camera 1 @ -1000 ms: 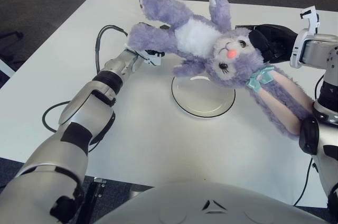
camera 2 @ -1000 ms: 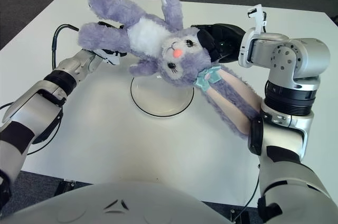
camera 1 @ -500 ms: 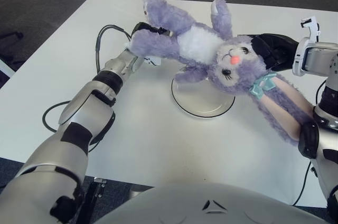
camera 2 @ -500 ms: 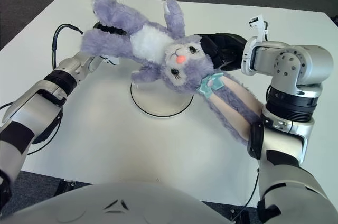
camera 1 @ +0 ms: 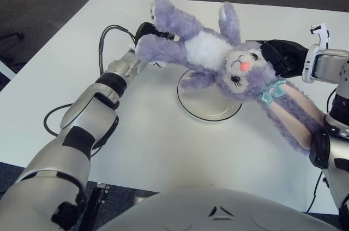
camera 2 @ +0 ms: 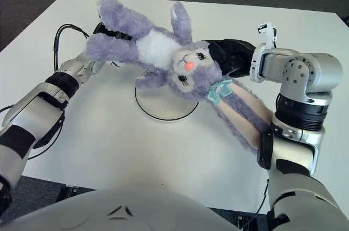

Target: Put the doll into the plate.

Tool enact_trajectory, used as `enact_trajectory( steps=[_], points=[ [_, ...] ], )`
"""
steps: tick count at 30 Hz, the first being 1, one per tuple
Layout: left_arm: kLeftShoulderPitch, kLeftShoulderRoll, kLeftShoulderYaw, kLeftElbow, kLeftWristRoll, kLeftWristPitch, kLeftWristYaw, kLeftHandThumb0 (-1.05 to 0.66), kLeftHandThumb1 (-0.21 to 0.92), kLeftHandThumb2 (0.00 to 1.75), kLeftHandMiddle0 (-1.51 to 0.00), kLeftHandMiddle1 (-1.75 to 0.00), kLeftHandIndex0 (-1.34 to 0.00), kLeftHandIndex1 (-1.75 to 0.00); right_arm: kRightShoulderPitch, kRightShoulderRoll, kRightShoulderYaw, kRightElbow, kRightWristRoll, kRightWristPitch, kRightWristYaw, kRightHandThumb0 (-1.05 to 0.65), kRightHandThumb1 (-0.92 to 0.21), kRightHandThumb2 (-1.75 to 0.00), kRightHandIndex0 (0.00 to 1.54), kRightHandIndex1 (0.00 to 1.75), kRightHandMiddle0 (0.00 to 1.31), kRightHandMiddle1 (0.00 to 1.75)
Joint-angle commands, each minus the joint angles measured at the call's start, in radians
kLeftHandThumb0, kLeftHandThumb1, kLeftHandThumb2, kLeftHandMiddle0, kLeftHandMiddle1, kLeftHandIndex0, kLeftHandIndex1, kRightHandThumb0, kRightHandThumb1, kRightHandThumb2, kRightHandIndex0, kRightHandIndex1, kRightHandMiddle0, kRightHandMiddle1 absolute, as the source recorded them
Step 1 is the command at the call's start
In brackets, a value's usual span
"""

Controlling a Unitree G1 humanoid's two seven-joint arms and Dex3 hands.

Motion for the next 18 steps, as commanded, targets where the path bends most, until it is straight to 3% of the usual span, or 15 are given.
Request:
enact_trajectory(
  steps=[1,6,13,18],
  points=[
    [0.01,0.008,0.003,-0.011,-0.003,0.005,-0.01,-0.49,0.3,1.33,-1.17,-1.75,-0.62,-1.75,0.031,-0.028,0.017,0.011,0.018,-0.033,0.041,0.0,-0.02,-1.54,0.96,1.39,0.63,1.75],
    [0.012,0.008,0.004,-0.013,-0.007,0.002,-0.014,-0.48,0.32,1.32,-1.17,-1.75,-0.61,-1.75,0.069,-0.066,0.061,0.016,-0.001,-0.101,0.078,0.0,-0.02,-1.54,0.96,1.39,0.63,1.75],
    [0.014,0.009,0.0,-0.016,-0.001,-0.002,-0.007,-0.48,0.33,1.3,-1.17,-1.75,-0.61,-1.75,0.148,-0.149,0.208,-0.059,-0.142,-0.33,0.073,0.0,-0.02,-1.57,0.94,1.48,0.61,1.75],
    [0.015,0.012,-0.002,-0.022,0.002,0.0,-0.008,-0.48,0.32,1.31,-1.18,-1.75,-0.61,-1.75,0.192,-0.153,0.235,-0.08,-0.204,-0.437,0.069,0.0,-0.01,-1.61,0.91,1.58,0.6,1.75]
  ],
)
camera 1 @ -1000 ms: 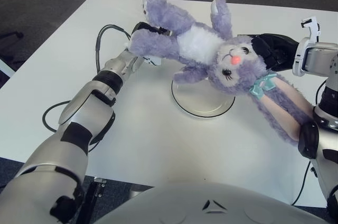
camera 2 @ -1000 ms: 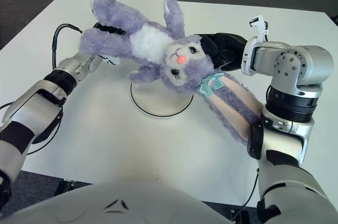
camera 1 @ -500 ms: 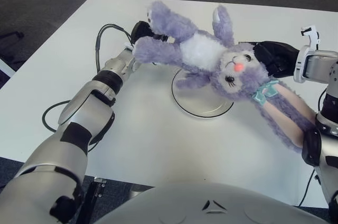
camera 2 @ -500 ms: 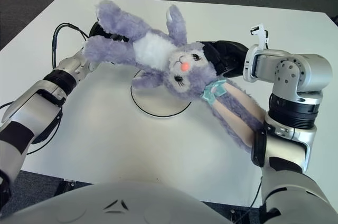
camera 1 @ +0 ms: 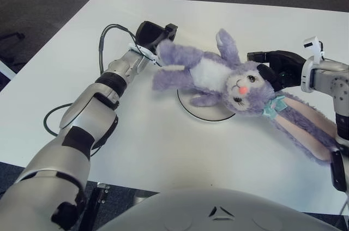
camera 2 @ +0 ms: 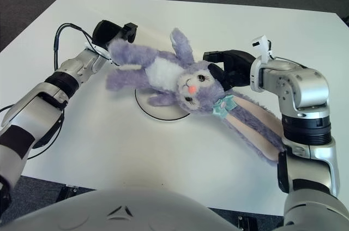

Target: Put the doll into the plate.

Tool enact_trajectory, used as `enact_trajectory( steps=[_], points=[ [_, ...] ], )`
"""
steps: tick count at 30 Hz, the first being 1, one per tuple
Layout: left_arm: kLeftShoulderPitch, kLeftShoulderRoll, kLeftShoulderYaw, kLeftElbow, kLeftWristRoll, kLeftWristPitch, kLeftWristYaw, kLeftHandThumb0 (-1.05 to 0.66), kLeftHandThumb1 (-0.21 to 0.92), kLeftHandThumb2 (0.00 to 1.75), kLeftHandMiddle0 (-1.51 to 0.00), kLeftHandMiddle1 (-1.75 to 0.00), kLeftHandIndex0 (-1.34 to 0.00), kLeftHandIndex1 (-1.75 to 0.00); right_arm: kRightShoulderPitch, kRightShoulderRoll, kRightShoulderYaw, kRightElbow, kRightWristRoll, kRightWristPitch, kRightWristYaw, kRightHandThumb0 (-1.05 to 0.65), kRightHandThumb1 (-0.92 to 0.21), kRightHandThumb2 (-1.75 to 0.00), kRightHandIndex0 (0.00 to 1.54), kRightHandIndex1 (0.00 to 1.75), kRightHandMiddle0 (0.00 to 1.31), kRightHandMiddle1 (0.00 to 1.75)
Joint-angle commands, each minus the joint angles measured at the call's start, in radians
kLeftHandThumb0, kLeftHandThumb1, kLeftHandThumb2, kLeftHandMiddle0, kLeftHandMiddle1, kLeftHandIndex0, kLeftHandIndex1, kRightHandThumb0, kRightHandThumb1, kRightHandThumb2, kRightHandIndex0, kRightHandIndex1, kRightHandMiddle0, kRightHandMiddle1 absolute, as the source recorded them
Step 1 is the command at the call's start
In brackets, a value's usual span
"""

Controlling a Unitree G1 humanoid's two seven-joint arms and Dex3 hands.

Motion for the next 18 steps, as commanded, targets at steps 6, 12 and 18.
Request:
enact_trajectory(
  steps=[6,12,18],
  points=[
    [0.015,0.012,0.001,-0.009,-0.003,-0.006,-0.011,-0.48,0.32,1.31,-1.18,-1.75,-0.61,-1.75,0.062,-0.013,0.025,-0.019,-0.064,-0.157,0.012,0.0,-0.01,-1.63,0.89,1.63,0.6,1.75],
    [0.018,0.012,0.003,-0.016,-0.001,0.004,-0.012,-0.48,0.32,1.31,-1.17,-1.75,-0.61,-1.75,0.072,-0.016,0.031,-0.008,-0.08,-0.192,0.031,0.0,-0.01,-1.64,0.89,1.64,0.6,1.75],
    [0.02,0.01,0.004,-0.018,-0.004,0.002,-0.012,-0.48,0.32,1.31,-1.17,-1.75,-0.61,-1.75,0.083,-0.027,0.05,-0.003,-0.124,-0.25,0.039,0.0,-0.01,-1.64,0.89,1.65,0.6,1.75]
  ],
)
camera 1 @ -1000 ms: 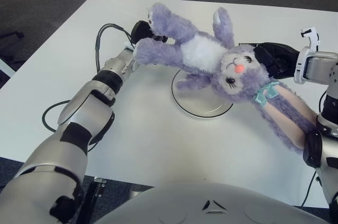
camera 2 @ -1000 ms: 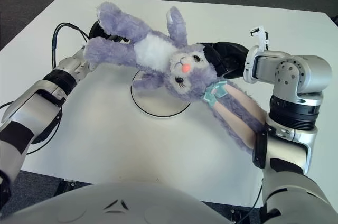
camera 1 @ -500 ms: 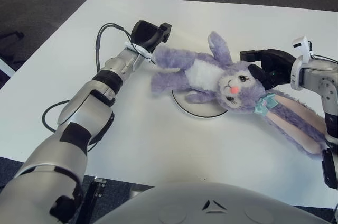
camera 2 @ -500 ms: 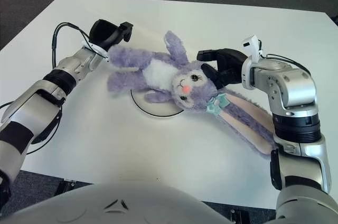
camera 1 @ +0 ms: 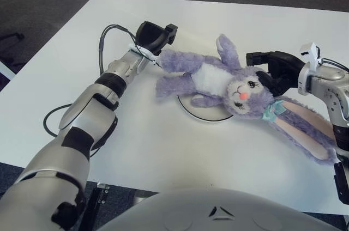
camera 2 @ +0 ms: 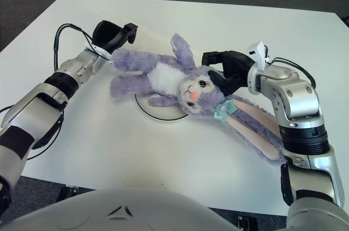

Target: Put the doll into the plate.

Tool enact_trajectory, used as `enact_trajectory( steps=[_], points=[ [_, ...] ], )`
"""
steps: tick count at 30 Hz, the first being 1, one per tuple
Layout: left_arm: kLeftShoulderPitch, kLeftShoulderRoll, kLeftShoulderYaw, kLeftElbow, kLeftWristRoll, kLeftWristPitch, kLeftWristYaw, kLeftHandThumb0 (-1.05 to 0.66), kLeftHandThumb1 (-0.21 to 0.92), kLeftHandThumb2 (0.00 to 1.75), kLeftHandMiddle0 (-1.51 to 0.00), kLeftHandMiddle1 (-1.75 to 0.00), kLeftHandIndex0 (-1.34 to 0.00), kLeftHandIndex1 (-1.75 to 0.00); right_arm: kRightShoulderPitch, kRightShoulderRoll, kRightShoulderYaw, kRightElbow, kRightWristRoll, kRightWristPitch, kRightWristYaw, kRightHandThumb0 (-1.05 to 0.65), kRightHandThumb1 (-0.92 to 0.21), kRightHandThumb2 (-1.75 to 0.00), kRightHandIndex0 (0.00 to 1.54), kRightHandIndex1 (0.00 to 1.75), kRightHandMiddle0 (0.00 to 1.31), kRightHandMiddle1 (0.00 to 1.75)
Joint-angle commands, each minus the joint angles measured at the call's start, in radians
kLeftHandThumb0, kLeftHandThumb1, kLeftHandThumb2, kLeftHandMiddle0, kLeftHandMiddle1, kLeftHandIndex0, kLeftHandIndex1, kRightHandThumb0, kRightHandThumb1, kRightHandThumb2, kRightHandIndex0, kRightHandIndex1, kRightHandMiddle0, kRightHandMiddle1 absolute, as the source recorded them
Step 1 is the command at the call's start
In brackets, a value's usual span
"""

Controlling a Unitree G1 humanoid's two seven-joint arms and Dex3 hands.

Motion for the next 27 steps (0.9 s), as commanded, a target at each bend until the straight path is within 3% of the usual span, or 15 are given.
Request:
enact_trajectory(
  steps=[1,11,17,21,24,27],
  points=[
    [0.012,0.008,0.004,-0.007,-0.003,0.002,-0.006,-0.48,0.31,1.32,-1.18,-1.75,-0.61,-1.75,0.018,-0.02,0.014,0.006,-0.031,-0.037,0.007,0.0,-0.01,-1.64,0.89,1.65,0.6,1.75],
    [0.009,0.01,-0.019,-0.008,0.033,0.003,0.057,-0.5,0.27,1.37,-1.21,-1.75,-0.65,-1.75,0.031,-0.01,0.021,0.004,-0.084,-0.074,-0.019,-0.01,0.06,-1.72,0.92,1.74,0.69,1.67],
    [0.008,0.006,-0.027,-0.006,0.048,0.016,0.073,-0.51,0.26,1.39,-1.23,-1.75,-0.66,-1.75,0.008,-0.026,0.034,0.007,-0.088,-0.018,-0.01,-0.01,-0.02,-1.63,0.85,1.75,0.63,1.65],
    [0.009,0.003,-0.028,-0.009,0.052,0.022,0.066,-0.51,0.26,1.39,-1.22,-1.75,-0.66,-1.75,-0.003,-0.029,0.054,0.05,-0.117,-0.047,-0.009,-0.01,-0.34,-1.29,0.59,1.75,0.39,1.71],
    [0.009,0.002,-0.029,-0.012,0.052,0.025,0.061,-0.51,0.26,1.39,-1.21,-1.75,-0.66,-1.75,-0.003,-0.03,0.065,0.086,-0.132,-0.092,0.004,-0.25,-0.69,-0.83,0.31,1.69,0.28,1.74],
    [0.012,0.001,-0.029,-0.018,0.05,0.03,0.052,-0.51,0.26,1.38,-1.2,-1.75,-0.66,-1.75,0.003,-0.039,0.071,0.086,-0.143,-0.138,0.028,-0.67,-0.85,-0.7,0.14,1.44,0.09,1.46]
  ],
)
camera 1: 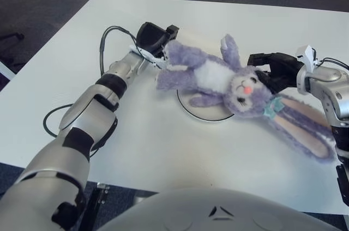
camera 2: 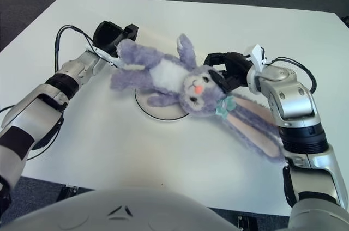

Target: Put the doll into the plate.

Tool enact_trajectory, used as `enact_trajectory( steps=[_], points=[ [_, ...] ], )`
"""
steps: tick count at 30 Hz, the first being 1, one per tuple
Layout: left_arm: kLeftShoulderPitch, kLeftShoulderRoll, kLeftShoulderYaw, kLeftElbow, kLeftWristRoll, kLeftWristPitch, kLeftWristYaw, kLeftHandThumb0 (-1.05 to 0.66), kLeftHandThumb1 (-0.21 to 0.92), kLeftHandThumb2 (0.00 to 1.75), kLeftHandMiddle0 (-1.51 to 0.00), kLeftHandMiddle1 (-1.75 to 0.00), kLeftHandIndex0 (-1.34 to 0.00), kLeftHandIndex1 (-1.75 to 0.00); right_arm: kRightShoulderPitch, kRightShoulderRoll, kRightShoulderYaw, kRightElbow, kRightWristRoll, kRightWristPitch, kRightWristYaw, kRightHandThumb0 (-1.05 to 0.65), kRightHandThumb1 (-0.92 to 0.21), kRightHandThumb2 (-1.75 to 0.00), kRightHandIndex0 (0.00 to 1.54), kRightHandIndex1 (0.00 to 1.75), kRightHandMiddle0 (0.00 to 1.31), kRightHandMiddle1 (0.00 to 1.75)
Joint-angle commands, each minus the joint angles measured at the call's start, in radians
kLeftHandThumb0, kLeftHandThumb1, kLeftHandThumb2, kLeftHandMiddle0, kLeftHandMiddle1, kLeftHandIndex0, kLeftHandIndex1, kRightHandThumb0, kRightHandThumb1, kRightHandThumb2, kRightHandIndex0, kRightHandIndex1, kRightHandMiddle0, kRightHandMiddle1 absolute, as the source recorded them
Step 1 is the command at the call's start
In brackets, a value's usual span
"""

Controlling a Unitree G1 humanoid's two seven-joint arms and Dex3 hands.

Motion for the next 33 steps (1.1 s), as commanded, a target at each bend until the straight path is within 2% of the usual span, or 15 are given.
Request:
enact_trajectory(
  steps=[1,6,7,9,13,17,19,25,33],
  points=[
    [0.008,0.0,-0.006,-0.014,0.006,0.012,-0.011,-0.5,0.26,1.38,-1.2,-1.75,-0.66,-1.75,0.001,-0.015,0.017,0.013,-0.021,-0.056,0.028,-0.75,-0.87,-0.68,0.1,1.34,0.06,1.36],
    [0.01,0.0,-0.006,-0.017,0.005,0.013,-0.015,-0.5,0.27,1.37,-1.2,-1.75,-0.65,-1.75,0.004,-0.008,0.014,0.02,-0.032,-0.079,0.039,-0.88,-0.91,-0.68,0.02,1.06,0.01,1.15],
    [0.011,0.0,-0.006,-0.017,0.005,0.014,-0.014,-0.5,0.27,1.37,-1.2,-1.75,-0.65,-1.75,0.007,-0.003,0.009,0.02,-0.031,-0.084,0.038,-0.88,-0.91,-0.69,0.01,1.03,0.01,1.13],
    [0.012,-0.002,-0.007,-0.018,0.004,0.015,-0.018,-0.5,0.27,1.37,-1.2,-1.75,-0.65,-1.75,0.02,0.029,-0.025,0.021,-0.011,-0.094,0.022,-0.9,-0.92,-0.71,0.0,0.81,0.0,0.98],
    [0.014,-0.003,-0.007,-0.021,0.005,0.019,-0.02,-0.51,0.26,1.38,-1.2,-1.75,-0.66,-1.75,0.033,0.06,-0.06,0.02,0.015,-0.097,0.017,-0.9,-0.92,-0.75,0.0,0.55,0.0,0.78],
    [0.019,-0.004,-0.005,-0.027,0.001,0.02,-0.032,-0.51,0.26,1.38,-1.2,-1.75,-0.66,-1.75,0.037,0.07,-0.073,0.02,0.025,-0.109,0.025,-0.91,-0.92,-0.78,0.0,0.36,0.0,0.62],
    [0.021,-0.004,-0.004,-0.032,0.001,0.02,-0.037,-0.51,0.26,1.39,-1.2,-1.75,-0.66,-1.75,0.039,0.071,-0.076,0.017,0.027,-0.114,0.028,-0.91,-0.92,-0.79,0.0,0.3,0.0,0.58],
    [0.025,-0.004,-0.005,-0.036,0.001,0.015,-0.045,-0.5,0.27,1.37,-1.18,-1.75,-0.65,-1.75,0.06,0.085,-0.089,0.016,0.021,-0.201,0.034,-0.95,-0.92,-0.85,0.0,0.08,0.0,0.44],
    [0.029,-0.007,-0.003,-0.039,-0.004,0.015,-0.066,-0.5,0.28,1.36,-1.17,-1.75,-0.64,-1.75,0.075,0.093,-0.085,0.022,-0.012,-0.322,0.024,-0.99,-0.92,-0.89,0.0,0.0,0.0,0.3]
  ],
)
